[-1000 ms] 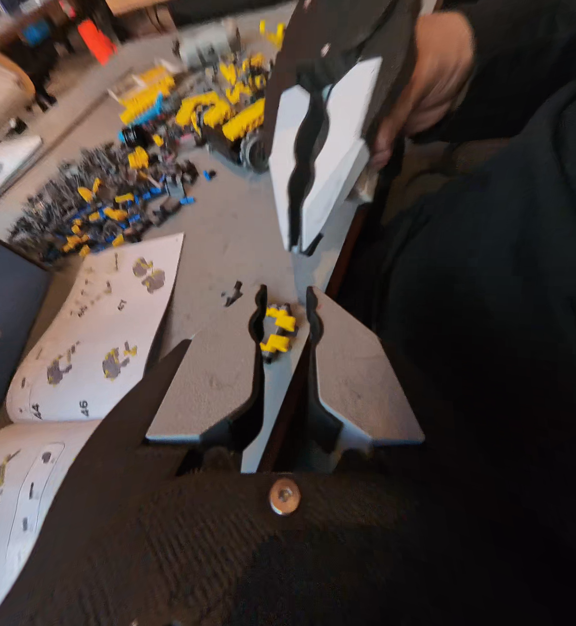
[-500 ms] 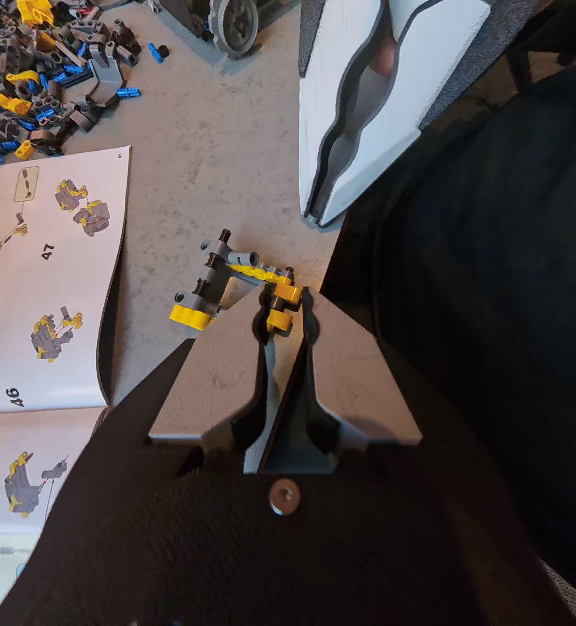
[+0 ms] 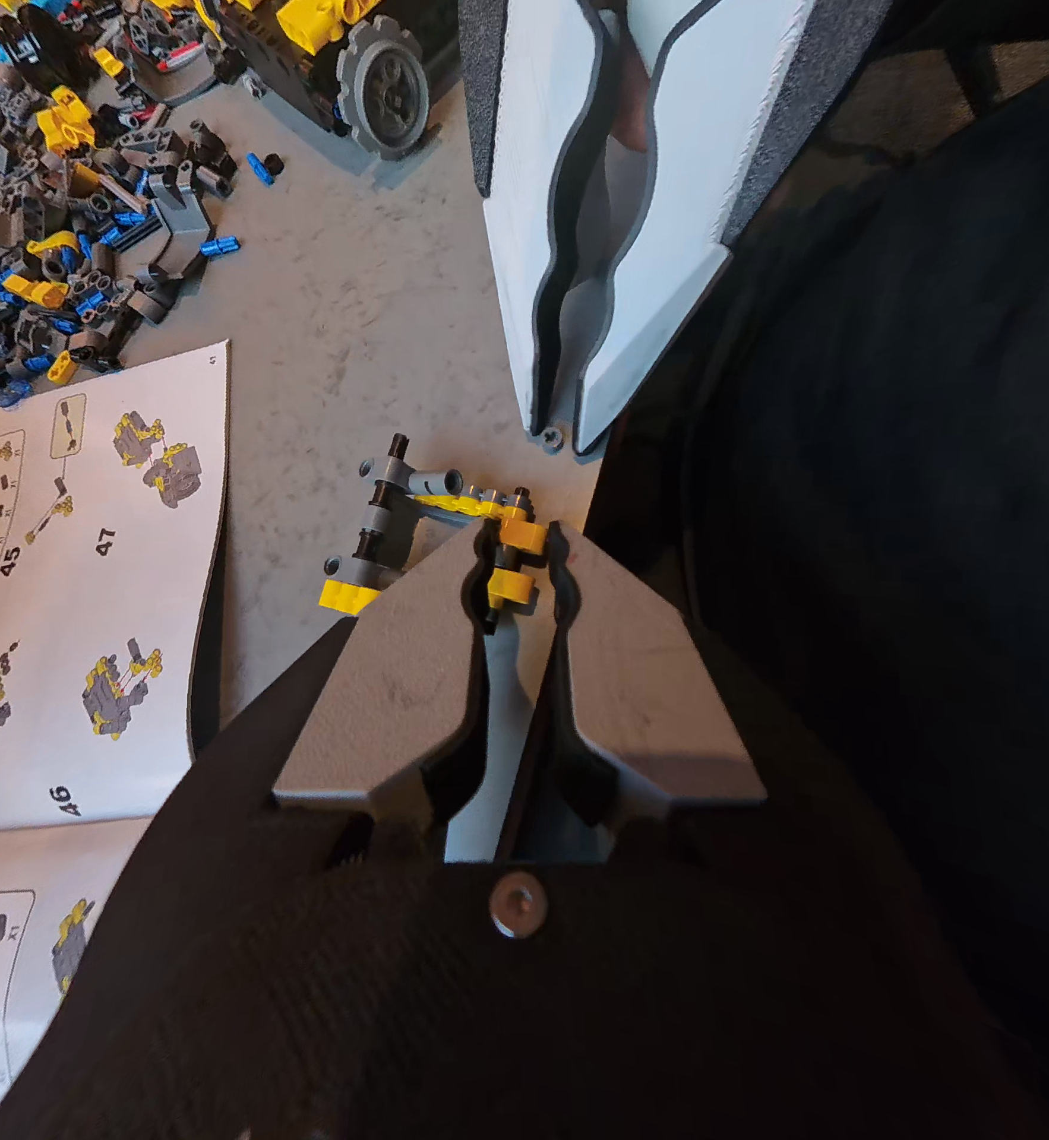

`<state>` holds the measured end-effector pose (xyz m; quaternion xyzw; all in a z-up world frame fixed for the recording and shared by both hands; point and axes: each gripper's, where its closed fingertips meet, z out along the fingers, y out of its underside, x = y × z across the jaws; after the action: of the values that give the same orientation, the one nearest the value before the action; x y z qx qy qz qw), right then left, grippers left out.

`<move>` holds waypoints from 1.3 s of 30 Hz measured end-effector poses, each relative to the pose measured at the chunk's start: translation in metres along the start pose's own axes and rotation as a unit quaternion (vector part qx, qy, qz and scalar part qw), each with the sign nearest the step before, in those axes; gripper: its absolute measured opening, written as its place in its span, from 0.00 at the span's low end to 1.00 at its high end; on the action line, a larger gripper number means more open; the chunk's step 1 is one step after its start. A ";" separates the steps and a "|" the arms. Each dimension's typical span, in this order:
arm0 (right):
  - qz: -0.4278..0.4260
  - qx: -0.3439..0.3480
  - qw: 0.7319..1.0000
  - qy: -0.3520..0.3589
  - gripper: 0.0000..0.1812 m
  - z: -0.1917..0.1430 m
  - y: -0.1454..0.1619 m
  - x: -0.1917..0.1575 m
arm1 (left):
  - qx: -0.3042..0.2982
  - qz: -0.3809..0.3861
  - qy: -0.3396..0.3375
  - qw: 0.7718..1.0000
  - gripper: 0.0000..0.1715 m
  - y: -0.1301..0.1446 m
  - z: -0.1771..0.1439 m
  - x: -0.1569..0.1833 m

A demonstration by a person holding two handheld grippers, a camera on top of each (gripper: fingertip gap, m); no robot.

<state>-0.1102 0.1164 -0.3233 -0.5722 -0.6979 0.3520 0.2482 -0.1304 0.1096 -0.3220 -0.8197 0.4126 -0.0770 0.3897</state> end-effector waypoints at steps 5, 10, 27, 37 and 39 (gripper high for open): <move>0.021 0.001 1.000 -0.007 0.07 -0.003 0.002 0.003 | 0.010 -0.007 0.009 1.000 0.08 -0.005 0.004 0.003; 0.014 -0.003 1.000 -0.013 0.03 0.001 0.000 0.000 | 0.018 -0.016 0.018 1.000 0.08 -0.006 0.005 0.003; 0.038 0.103 0.994 -0.006 0.03 -0.020 -0.021 0.002 | 0.052 -0.015 -0.035 0.998 0.16 -0.017 -0.002 -0.004; 0.208 0.256 0.935 -0.132 0.03 -0.047 -0.057 -0.013 | 0.154 0.099 -0.165 0.969 0.11 -0.065 -0.025 0.003; 0.227 0.267 0.926 -0.138 0.03 -0.048 -0.058 -0.014 | 0.174 0.111 -0.179 0.962 0.09 -0.074 -0.032 0.005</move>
<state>-0.1076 0.1070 -0.2473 -0.5732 -0.4569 0.6482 0.2065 -0.0957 0.1140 -0.2495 -0.6887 0.4046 0.0438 0.6001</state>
